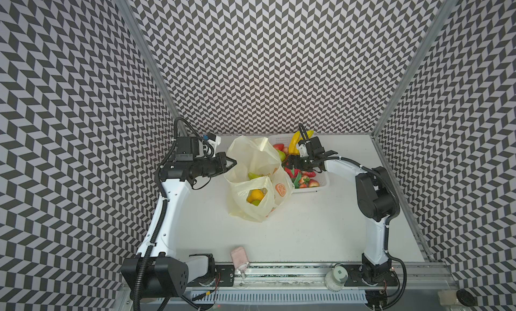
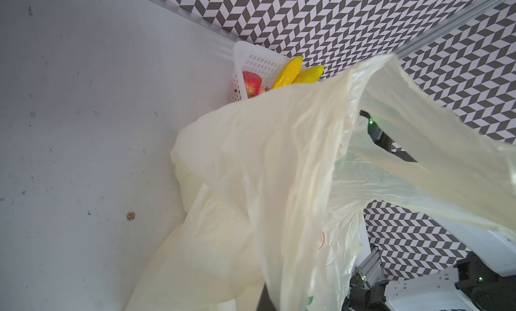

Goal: Place the fake fruits into the plastic bag and tie a complex knot
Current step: 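Lower the right gripper and grasp the red dragon fruit in the basket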

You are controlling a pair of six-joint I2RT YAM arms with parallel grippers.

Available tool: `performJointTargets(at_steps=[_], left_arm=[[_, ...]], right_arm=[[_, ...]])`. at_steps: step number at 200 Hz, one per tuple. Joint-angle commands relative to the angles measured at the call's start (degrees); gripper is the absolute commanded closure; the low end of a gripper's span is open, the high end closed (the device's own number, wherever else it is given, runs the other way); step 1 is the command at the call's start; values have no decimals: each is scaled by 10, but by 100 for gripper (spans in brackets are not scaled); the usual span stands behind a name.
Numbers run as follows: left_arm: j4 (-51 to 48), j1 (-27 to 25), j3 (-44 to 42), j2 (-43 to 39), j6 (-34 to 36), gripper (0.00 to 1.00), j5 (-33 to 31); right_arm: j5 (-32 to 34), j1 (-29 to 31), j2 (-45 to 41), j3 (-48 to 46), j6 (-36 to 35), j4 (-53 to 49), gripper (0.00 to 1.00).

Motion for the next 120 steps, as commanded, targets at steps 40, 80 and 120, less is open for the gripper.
performJointTargets(at_steps=[40,80,120], left_arm=[[6,4,-6,-14,9,100,7],[7,4,-8,-14,9,100,12],[6,4,-8,-14,8,100,14]], right_arm=[[16,3,-61,-37,-13,38,34],[28,0,-111,-61,-20,54,39],[41,-6,-161,-90,-20,71,41]])
